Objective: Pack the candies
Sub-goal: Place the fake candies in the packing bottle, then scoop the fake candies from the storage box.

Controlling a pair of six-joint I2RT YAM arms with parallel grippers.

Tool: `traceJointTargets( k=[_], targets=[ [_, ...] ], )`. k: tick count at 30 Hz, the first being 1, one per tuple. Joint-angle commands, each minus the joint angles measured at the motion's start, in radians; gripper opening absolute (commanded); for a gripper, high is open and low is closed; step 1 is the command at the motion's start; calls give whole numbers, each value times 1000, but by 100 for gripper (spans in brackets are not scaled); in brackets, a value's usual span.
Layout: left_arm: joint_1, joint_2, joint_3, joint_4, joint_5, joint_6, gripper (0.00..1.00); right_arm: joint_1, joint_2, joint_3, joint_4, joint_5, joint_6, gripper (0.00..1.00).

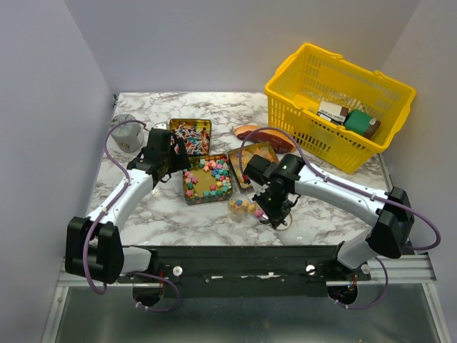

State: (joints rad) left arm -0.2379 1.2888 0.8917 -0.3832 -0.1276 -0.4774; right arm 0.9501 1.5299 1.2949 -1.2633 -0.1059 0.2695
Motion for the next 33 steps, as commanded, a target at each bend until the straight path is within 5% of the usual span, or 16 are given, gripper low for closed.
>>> traceJointTargets(
  k=[1,16,24,33],
  targets=[
    [3,0,4,7,-26,-7,99,7,9,47,-47,-11,5,1],
    [3,1,4,4,-23,-4,99,7,12,96,-71,-15,8,1],
    [3,10,10,-16,-29,-1,99,9,67,269,-76,-15,2,1],
    [3,29,7,-33,37,13,83,1,298,543,35,-156,39,1]
  ],
)
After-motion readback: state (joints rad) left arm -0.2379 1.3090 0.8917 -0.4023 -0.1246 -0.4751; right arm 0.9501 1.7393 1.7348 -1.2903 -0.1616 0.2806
